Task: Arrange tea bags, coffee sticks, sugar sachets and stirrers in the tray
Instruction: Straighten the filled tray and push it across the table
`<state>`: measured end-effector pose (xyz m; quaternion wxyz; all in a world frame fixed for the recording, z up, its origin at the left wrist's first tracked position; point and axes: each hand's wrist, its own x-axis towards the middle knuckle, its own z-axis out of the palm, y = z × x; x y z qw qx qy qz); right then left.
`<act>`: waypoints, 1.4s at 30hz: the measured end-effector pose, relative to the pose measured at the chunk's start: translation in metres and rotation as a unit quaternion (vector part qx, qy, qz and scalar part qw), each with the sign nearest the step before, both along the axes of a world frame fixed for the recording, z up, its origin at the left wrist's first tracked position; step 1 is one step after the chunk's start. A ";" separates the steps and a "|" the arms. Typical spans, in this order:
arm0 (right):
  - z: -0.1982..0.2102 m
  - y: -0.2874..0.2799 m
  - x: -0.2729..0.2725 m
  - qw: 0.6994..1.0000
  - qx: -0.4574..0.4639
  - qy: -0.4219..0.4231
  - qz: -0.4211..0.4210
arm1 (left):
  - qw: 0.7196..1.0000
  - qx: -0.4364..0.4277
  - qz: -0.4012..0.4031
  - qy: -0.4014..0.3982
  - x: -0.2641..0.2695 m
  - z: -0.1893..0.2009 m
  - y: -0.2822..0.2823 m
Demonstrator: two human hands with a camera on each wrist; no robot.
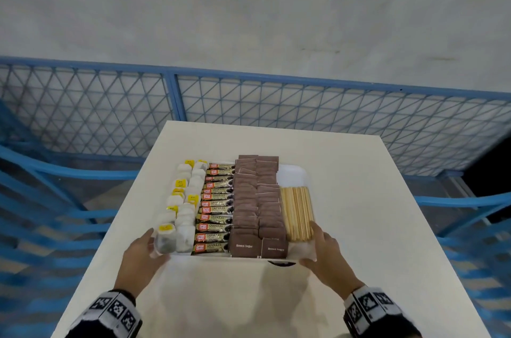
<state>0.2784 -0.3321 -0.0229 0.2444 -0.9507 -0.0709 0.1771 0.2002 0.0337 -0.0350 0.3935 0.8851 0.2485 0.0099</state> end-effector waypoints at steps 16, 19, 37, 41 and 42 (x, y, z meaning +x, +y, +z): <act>-0.001 0.049 0.063 1.000 -0.014 -0.008 0.002 | 0.999 0.032 -0.002 -0.015 0.063 0.008 0.032; -0.001 0.052 0.065 1.000 -0.016 -0.005 0.000 | 1.000 0.027 0.000 -0.012 0.065 0.011 0.032; 0.024 -0.024 -0.083 0.996 0.008 -0.032 -0.080 | 0.980 -0.005 -0.193 -0.046 -0.004 0.017 -0.106; 0.033 -0.083 -0.142 0.993 -0.027 -0.045 -0.107 | 0.939 -0.048 -0.337 -0.040 -0.019 0.021 -0.195; 0.036 -0.098 -0.156 0.989 -0.045 -0.060 -0.124 | 0.927 -0.054 -0.370 -0.041 -0.022 0.023 -0.217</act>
